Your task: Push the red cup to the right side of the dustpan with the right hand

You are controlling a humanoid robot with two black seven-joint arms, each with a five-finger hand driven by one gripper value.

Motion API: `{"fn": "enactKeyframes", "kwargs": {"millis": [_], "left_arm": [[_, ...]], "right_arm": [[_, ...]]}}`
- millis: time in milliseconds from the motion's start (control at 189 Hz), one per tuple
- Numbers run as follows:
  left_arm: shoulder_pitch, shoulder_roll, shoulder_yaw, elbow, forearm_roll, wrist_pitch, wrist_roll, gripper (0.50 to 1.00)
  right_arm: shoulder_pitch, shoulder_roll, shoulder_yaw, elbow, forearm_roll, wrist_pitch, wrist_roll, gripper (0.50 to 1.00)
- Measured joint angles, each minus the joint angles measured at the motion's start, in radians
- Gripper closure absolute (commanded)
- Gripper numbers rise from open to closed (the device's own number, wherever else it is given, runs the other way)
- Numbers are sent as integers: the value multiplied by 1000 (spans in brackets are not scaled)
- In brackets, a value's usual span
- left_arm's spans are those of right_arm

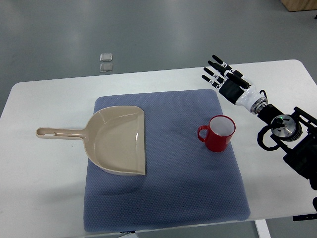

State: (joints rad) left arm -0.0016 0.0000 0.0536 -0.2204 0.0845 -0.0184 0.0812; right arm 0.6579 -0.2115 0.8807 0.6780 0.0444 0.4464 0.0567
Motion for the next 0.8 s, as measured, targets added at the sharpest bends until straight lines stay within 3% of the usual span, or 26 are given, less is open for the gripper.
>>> {"fn": "enactKeyframes", "kwargs": {"millis": [285,470,570,803], "left_arm": [[0,0,1,0,0,0,0,500],[0,0,-1,2,0,0,0,500],[0,0,0,2,0,0,0,500],[0,0,1,0,0,0,0,500]], "right_arm": [[0,-2,-5,1,-1,15,0,566],[0,-19,-16,2,-44,111,-2,566],[-1,-52,-17,3,-131,155,-3,566],[-1,-172,-5,14,-341,164,7,564]]}}
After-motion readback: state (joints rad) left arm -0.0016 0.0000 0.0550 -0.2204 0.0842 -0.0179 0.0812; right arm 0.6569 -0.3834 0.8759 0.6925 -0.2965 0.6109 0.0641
